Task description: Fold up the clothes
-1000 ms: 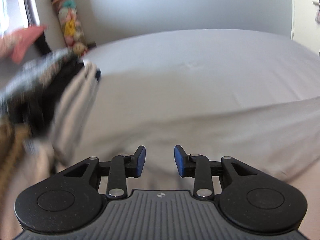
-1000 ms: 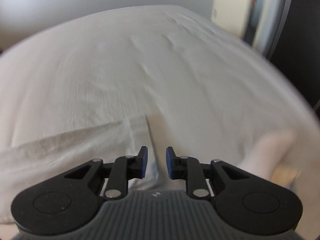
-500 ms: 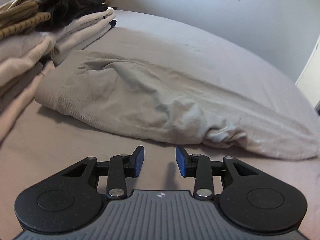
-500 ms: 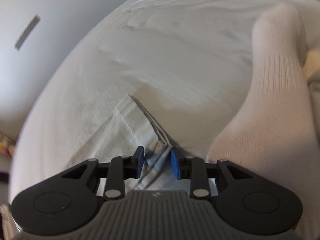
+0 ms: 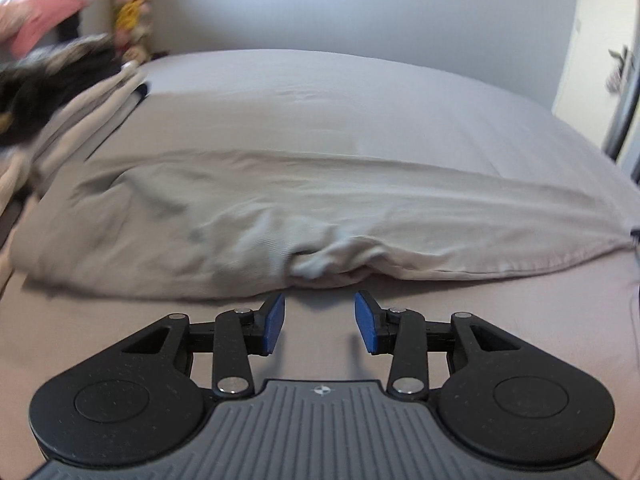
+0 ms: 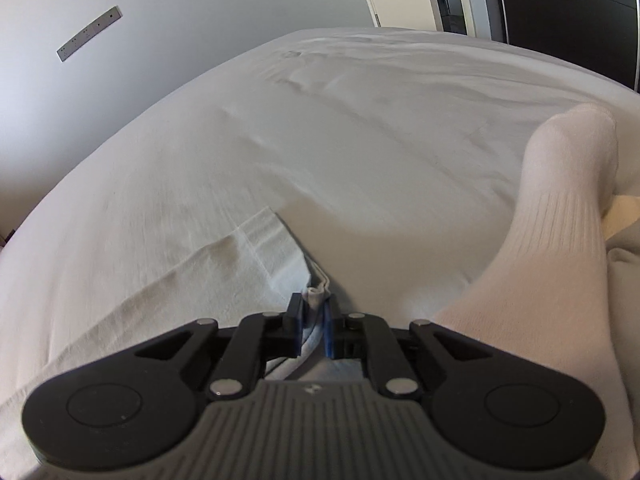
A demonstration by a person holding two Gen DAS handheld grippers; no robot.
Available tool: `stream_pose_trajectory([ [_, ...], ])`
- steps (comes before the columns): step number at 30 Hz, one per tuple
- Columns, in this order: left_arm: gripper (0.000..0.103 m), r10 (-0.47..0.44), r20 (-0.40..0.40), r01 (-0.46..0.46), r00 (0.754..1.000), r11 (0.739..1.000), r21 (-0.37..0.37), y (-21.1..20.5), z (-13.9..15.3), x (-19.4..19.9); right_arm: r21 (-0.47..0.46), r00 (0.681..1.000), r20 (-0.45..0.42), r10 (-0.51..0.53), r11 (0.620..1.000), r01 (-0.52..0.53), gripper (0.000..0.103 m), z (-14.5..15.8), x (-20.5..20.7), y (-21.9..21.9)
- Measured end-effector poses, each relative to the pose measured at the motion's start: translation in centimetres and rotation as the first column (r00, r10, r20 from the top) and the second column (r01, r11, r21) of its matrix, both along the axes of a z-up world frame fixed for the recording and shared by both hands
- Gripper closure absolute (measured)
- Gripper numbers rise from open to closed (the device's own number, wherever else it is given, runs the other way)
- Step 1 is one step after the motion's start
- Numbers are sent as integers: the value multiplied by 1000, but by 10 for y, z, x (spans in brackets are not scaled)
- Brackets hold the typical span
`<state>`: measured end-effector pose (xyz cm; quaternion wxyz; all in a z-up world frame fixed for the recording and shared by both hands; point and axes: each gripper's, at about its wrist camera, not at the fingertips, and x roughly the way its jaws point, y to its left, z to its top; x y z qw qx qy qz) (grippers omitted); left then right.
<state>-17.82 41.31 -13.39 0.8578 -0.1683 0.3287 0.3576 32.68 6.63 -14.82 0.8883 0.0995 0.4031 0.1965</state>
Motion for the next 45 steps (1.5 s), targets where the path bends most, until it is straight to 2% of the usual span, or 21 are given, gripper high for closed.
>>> stream_pose_trajectory([
  [2,59,-14,-23,14,1000,1000,25,-4,-3,16,10,1000,-5,-2,1000,2,91,-3,-1,-5],
  [7,61,70,-45,-70,997,998,7,8,-9,37,12,1000,3,3,1000,-3,91,-4,-8,-8],
  [10,61,170,-70,-176,983,981,-84,25,-14,39,4,1000,11,10,1000,-10,91,-4,-10,-8],
  [12,61,224,-28,-225,974,960,-163,36,-15,36,5,1000,13,10,1000,-10,91,-5,-8,-5],
  [13,65,241,-9,-238,971,952,-192,40,-13,35,5,1000,13,11,1000,-11,91,-6,-8,-5],
  [14,81,258,8,-249,966,943,-220,44,-12,34,6,1000,13,10,1000,-10,91,-6,-7,-5],
  [16,100,289,20,-273,957,921,-277,52,-7,34,6,1000,16,8,1000,-8,91,-7,-5,-2],
  [20,101,269,10,-257,963,929,-266,55,20,31,25,999,32,-8,1000,7,91,-4,-1,-6],
  [22,101,247,4,-234,969,922,-308,62,33,23,35,999,32,-21,999,19,91,-4,1,-8],
  [26,102,161,-128,-197,979,915,-353,67,26,20,39,999,12,-32,999,32,91,-6,4,-10],
  [28,103,130,-216,-195,968,928,-316,62,12,23,35,999,15,-31,999,31,91,-6,5,-9],
  [30,103,98,-221,-170,970,927,-333,59,-2,23,29,999,16,-30,999,30,91,-6,5,-9],
  [33,103,65,-235,-132,970,950,-282,51,-6,28,19,1000,22,-21,1000,21,91,-6,4,-7],
  [35,102,26,-239,-94,971,955,-280,46,-3,30,9,1000,29,-7,1000,7,91,-5,2,-6],
  [37,100,-14,-248,-53,969,964,-259,37,4,31,-22,999,45,12,1000,-11,83,-3,-1,-3],
  [39,97,-66,-271,16,960,983,-181,24,9,35,-53,996,82,22,998,-18,81,2,-8,0],
  [41,87,-123,-296,99,947,990,-96,8,15,39,-65,993,116,27,998,-20,81,8,-17,1],
  [43,83,-198,-319,203,927,979,-20,-8,19,45,-82,989,145,34,996,-22,81,14,-27,2],
  [45,78,-266,-358,302,895,952,47,-24,18,54,-100,981,163,103,991,-87,81,20,-42,11],
])
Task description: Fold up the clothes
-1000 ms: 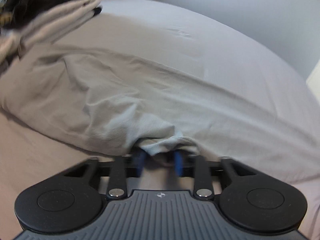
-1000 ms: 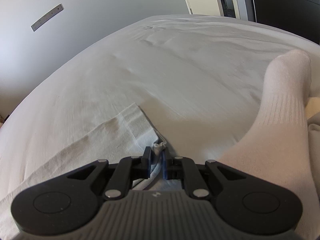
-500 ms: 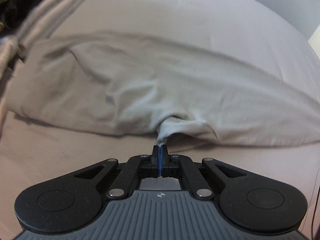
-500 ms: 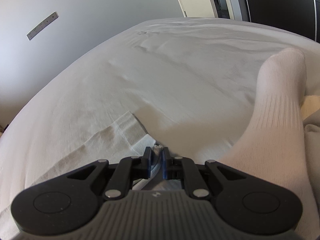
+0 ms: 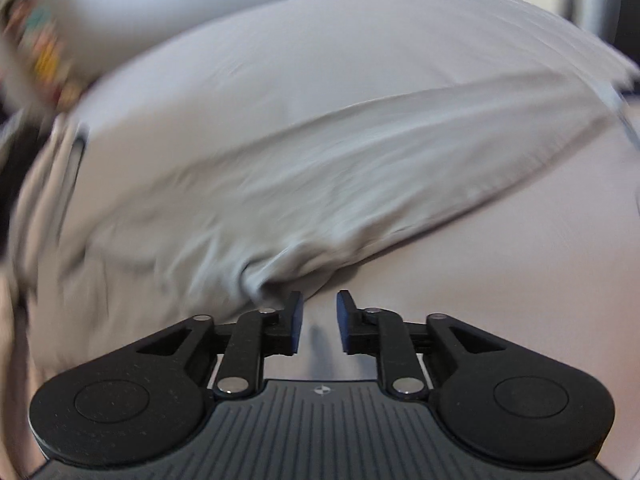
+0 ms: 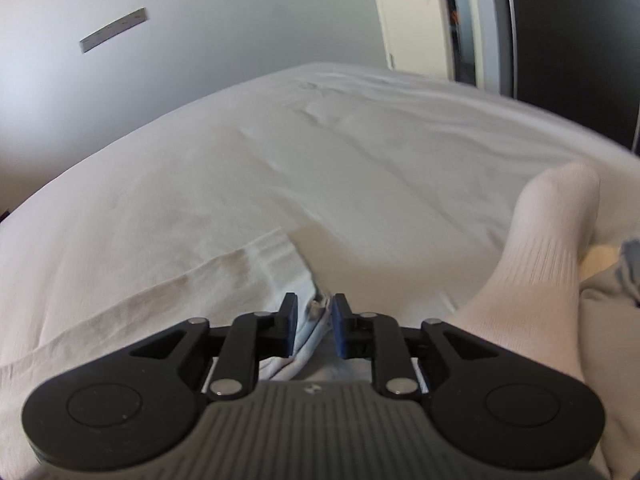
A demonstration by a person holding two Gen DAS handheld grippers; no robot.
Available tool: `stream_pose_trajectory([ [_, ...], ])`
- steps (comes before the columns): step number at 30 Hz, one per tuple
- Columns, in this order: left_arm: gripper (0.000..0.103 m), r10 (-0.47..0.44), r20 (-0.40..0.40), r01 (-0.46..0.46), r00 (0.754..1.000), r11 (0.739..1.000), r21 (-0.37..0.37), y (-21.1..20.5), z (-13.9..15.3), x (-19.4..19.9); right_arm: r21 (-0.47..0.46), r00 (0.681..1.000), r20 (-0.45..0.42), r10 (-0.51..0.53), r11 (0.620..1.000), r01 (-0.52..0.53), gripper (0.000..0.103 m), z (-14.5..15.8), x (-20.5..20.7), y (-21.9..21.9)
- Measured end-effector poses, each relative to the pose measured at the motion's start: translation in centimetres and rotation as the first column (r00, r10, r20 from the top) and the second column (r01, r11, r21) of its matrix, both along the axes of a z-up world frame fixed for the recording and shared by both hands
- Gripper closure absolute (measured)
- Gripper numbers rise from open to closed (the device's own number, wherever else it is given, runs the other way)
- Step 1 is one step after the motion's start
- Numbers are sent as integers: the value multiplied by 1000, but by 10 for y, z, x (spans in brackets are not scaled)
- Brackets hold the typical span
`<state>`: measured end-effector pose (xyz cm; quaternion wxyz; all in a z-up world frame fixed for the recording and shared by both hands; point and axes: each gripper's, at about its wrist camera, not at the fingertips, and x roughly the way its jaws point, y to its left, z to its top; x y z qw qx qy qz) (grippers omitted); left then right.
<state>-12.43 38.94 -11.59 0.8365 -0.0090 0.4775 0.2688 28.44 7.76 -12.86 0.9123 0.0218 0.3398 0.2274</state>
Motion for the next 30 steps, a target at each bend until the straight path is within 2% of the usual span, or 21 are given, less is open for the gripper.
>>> stream_pose_trajectory([
  [2,75,-89,-35,90,995,994,59,-15,-5,10,-19,997,19,72,997,-71,81,5,-16,9],
  [4,75,-153,-58,158,986,984,82,-27,-11,17,-39,989,36,144,989,-142,81,10,-33,19],
  [8,75,-195,-33,196,980,980,28,-35,-26,30,-45,942,10,337,941,-336,81,15,-73,48],
  [10,75,-187,-13,187,982,982,16,-36,-33,37,-52,902,-10,432,901,-432,81,14,-95,62],
  [15,75,-169,76,168,983,986,13,-30,-43,48,-107,776,-65,628,768,-631,81,1,-149,99],
  [19,75,-191,163,193,968,981,7,-27,-46,54,-125,666,-101,739,655,-745,81,-10,-183,120],
  [20,75,-196,191,199,962,980,2,-26,-44,54,-130,636,-108,764,624,-771,80,-13,-192,124],
  [22,75,-205,232,209,951,978,7,-25,-40,55,-155,586,-88,806,570,-807,70,-15,-210,130],
  [25,75,-224,266,219,938,975,50,-26,-33,58,-181,522,-54,851,505,-844,66,-15,-230,143],
  [27,75,-228,277,223,933,973,51,-22,-29,62,-197,497,-35,867,482,-854,65,-15,-239,152],
  [30,75,-234,281,227,931,972,56,-18,-26,64,-251,482,15,876,469,-846,64,-13,-247,162],
])
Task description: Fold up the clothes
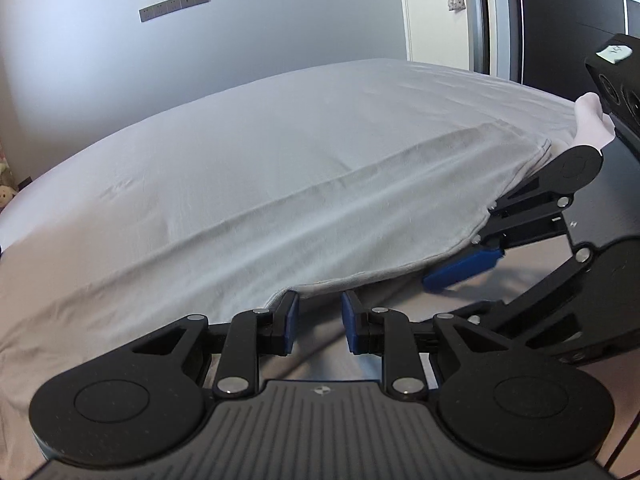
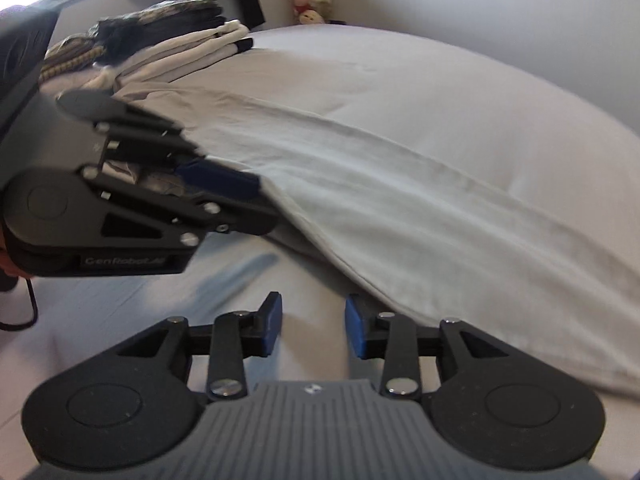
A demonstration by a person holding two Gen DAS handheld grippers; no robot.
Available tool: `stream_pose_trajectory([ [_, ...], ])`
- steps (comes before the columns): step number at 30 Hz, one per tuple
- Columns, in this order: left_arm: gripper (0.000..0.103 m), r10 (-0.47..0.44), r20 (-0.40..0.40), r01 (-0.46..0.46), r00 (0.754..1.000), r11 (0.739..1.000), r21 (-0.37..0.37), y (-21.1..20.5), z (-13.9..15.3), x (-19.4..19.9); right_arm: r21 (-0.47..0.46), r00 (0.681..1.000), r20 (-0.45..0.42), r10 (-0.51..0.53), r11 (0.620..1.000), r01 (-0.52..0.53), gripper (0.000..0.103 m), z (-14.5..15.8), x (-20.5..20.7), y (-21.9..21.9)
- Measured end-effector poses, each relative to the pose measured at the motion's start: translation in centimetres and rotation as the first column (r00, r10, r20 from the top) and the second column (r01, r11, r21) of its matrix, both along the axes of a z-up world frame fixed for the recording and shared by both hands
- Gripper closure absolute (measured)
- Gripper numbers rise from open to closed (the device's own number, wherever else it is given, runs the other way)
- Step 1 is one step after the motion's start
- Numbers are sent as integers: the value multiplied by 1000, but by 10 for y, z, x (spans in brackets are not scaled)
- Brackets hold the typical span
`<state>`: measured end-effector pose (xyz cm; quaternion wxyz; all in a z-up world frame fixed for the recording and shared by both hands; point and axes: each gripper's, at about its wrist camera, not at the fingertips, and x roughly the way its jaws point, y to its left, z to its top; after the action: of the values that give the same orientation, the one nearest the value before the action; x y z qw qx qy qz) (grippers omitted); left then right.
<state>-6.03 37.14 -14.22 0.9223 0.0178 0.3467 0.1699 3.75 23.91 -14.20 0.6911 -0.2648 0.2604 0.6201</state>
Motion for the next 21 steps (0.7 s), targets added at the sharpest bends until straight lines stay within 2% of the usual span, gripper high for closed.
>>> stream_pose_trajectory([
  [3,75,-20,-12,20,1000,1000,5,1,0,-3,7,993,111,28,1000,-29,62,2,-4,2],
  [6,75,-47,-33,48,998,999,11,-3,-5,-5,-20,968,243,66,998,-63,62,-1,-4,2],
  [8,75,-75,-52,75,996,997,1,-5,-10,-7,-47,956,282,82,996,-72,62,-4,3,2],
  [11,75,-116,-93,117,989,993,4,-10,-19,-6,-55,965,248,89,995,-77,64,-4,22,-2],
  [14,75,-140,-114,146,984,988,43,-15,-25,-1,-56,969,231,82,996,-71,66,-4,34,-6],
  [21,72,-132,-124,144,983,986,88,-20,-31,31,-38,968,213,132,991,-127,69,-7,28,-7],
])
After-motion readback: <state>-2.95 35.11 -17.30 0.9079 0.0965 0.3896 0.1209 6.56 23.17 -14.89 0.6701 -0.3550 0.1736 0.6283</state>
